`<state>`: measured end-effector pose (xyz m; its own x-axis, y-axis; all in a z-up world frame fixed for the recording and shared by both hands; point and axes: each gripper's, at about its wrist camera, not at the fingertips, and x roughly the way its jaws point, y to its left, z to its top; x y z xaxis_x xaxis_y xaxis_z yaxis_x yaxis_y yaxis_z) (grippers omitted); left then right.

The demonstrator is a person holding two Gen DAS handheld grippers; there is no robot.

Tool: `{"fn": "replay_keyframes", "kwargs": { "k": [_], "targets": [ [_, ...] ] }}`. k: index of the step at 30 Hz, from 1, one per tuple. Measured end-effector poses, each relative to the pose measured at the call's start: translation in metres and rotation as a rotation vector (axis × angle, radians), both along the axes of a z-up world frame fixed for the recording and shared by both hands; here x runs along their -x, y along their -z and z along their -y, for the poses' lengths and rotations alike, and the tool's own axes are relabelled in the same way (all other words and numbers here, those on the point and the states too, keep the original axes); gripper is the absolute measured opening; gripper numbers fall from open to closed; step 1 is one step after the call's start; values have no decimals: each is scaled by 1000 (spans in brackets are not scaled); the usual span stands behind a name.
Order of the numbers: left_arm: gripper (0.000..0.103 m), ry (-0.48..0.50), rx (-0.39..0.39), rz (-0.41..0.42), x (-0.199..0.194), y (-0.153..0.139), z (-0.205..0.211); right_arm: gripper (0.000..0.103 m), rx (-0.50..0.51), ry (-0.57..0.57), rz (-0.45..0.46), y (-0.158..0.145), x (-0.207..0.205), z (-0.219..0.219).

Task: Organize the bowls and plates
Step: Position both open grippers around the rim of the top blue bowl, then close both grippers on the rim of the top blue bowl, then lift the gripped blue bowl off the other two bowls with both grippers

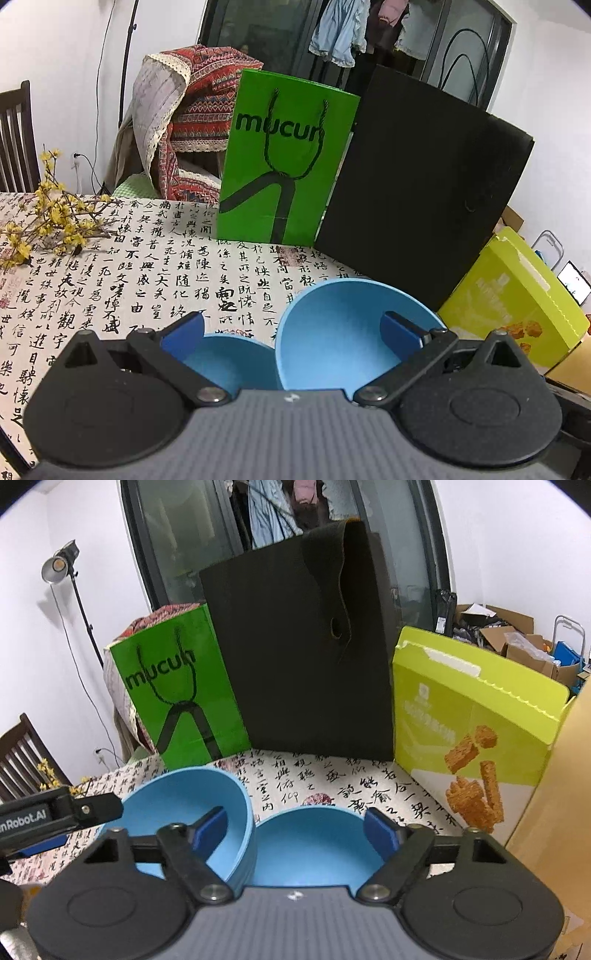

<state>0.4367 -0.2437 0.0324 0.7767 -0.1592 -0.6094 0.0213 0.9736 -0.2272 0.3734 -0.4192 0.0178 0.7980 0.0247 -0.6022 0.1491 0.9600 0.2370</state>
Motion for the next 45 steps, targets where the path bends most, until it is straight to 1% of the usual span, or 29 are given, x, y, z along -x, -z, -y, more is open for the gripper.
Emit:
{"fn": "replay_keyframes", "kwargs": {
  "k": [2,4,8,10,11,14,16,17,19,21,22,23,25,26,30,32,33,34,36,45],
  "targets": [
    [103,-1,0,-8,-3,2,0,72,-12,-1,-17,1,-4,0],
    [103,-1,1,-16,-5,3,0,66,-23,-1,-28,2,-8,1],
    [103,-3,-2,-26,-7,4,2,58,-39,-4,-59,1,-17,1],
    [100,0,-2,-34,-9,5,2,53,-46,-8,-78,3,-21,0],
    [100,-2,0,-35,-10,6,2,52,-47,-10,-86,4,-23,-1],
    [90,-2,4,-41,-11,8,2,48,-47,-16,-101,6,-26,-5],
    [81,-1,9,-52,-12,11,1,44,-42,-22,-110,7,-27,-8],
    [79,0,12,-58,-12,12,1,44,-39,-22,-114,8,-27,-10],
    [71,-2,21,-65,-13,13,-1,39,-33,-24,-120,8,-28,-13],
    [65,-2,25,-67,-13,15,-2,36,-27,-22,-127,7,-29,-15],
    [60,-1,28,-66,-13,15,-3,33,-26,-24,-131,8,-29,-15],
    [57,2,28,-67,-13,15,-3,32,-25,-23,-134,8,-30,-16],
    [50,3,27,-75,-14,17,-2,24,-28,-26,-146,9,-31,-18],
    [48,2,25,-78,-14,17,-2,23,-30,-29,-149,9,-31,-18],
    [35,9,30,-81,-14,19,-2,18,-6,-30,-157,7,-33,-25],
    [27,17,31,-83,-15,19,-1,15,0,-32,-164,6,-34,-28],
    [21,22,30,-83,-15,20,-1,12,3,-32,-166,6,-34,-29],
    [19,26,31,-82,-15,20,-1,10,6,-33,-167,6,-34,-31],
    [18,28,29,-83,-14,20,0,8,13,-35,-166,6,-34,-34],
    [17,23,24,-74,-12,19,0,8,43,-17,-167,3,-33,-39]
  ]
}}
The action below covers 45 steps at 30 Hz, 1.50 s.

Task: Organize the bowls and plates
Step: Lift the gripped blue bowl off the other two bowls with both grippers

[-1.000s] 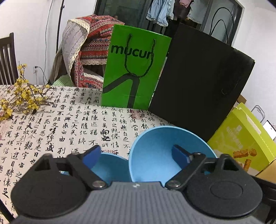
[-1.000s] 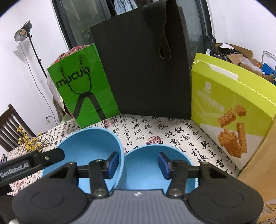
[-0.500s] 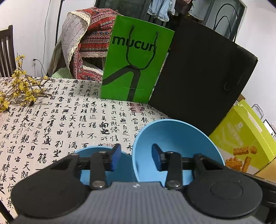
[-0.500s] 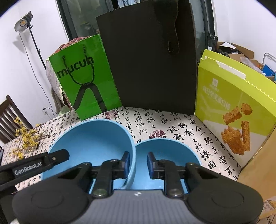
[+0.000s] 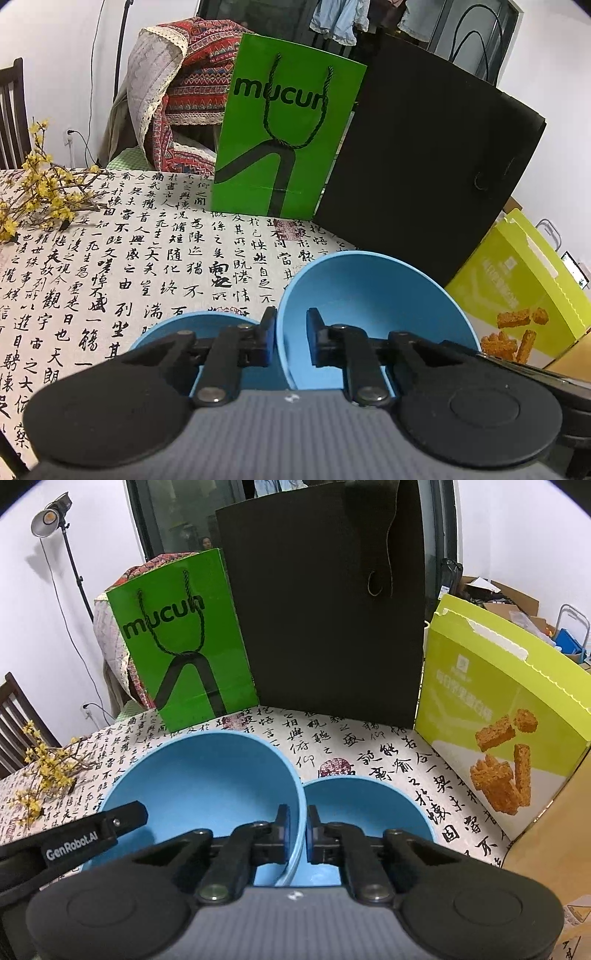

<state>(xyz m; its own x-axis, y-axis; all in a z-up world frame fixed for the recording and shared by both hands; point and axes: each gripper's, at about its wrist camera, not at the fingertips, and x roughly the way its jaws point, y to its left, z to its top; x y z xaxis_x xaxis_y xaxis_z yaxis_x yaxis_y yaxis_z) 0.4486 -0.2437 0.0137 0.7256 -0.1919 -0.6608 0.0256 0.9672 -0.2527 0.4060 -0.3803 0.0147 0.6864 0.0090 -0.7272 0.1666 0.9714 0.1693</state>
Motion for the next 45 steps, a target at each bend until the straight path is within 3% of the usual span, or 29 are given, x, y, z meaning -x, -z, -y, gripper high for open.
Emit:
{"fn": "replay_keyframes", "kwargs": {
  "k": [45],
  "targets": [
    [17,9,-18,61,52,-34,-5,8,28,6,59,-36,52,-12]
  ]
}}
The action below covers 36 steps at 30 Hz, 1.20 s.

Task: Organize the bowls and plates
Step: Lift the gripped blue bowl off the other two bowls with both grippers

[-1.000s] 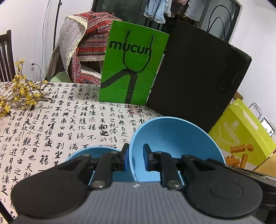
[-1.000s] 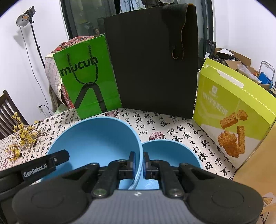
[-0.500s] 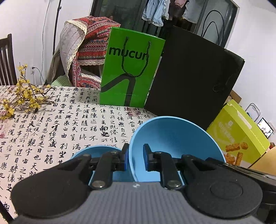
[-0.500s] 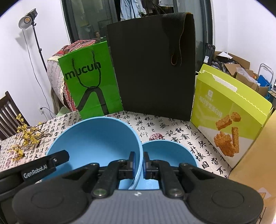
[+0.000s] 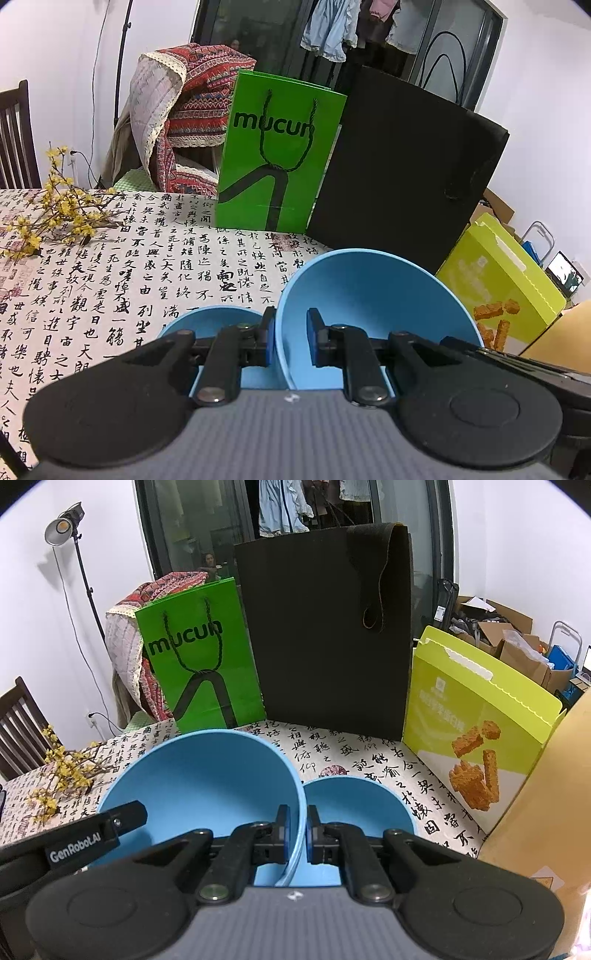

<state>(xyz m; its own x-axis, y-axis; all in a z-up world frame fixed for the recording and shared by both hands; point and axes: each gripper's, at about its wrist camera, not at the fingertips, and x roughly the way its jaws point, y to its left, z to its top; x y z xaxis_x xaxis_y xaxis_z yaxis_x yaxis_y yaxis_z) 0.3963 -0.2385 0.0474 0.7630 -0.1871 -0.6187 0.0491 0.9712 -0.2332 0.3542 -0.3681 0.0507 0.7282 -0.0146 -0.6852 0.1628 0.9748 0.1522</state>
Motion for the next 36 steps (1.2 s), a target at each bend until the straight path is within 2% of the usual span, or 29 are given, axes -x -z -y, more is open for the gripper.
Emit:
{"fn": "replay_keyframes", "kwargs": {
  "k": [36],
  "targets": [
    [17,23,-18,30,70,-13,-3,8,2,22,38,-17,72,-11]
  ]
}}
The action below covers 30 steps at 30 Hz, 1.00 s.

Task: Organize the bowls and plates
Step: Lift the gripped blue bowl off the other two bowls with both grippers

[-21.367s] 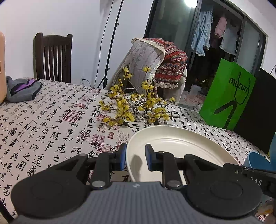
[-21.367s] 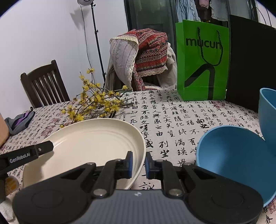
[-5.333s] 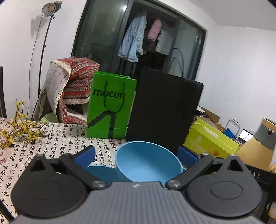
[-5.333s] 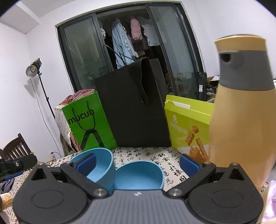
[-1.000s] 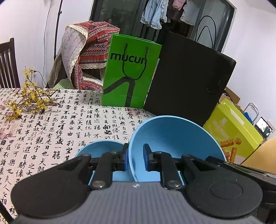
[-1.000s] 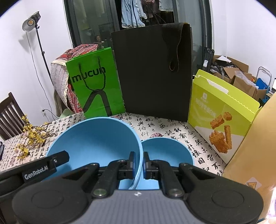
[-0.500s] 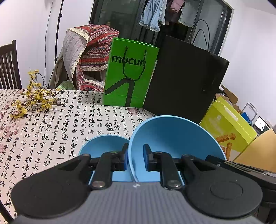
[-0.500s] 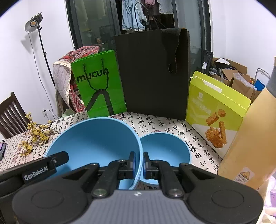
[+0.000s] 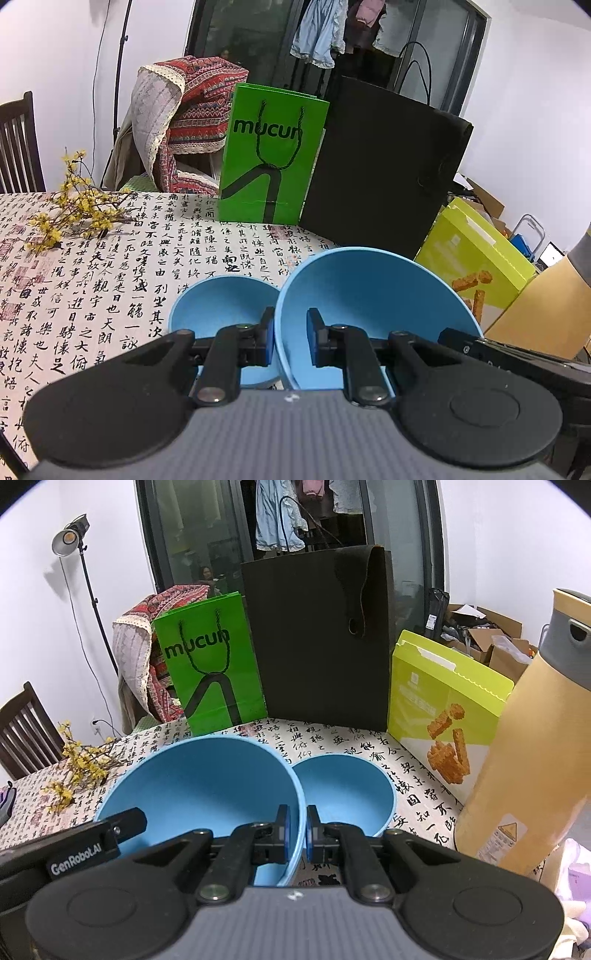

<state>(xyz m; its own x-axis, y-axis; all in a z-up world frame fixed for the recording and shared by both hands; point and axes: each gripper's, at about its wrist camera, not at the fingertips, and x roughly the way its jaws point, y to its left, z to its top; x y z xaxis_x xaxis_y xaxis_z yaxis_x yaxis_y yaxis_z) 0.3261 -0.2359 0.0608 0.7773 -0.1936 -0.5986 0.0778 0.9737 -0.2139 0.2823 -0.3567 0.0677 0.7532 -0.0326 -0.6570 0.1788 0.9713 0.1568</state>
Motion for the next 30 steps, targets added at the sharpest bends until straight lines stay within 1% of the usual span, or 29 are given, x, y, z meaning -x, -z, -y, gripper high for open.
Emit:
{"fn": "replay_keyframes", "kwargs": {
  "k": [11,30],
  "targets": [
    [17,-5,-7,-1,14,4,-6,8,-6,-6,-5,5,11,-5],
    [17,-27,-25,10,23,1,-15,8,-17,-29,-4,8,15,-16]
  ]
}}
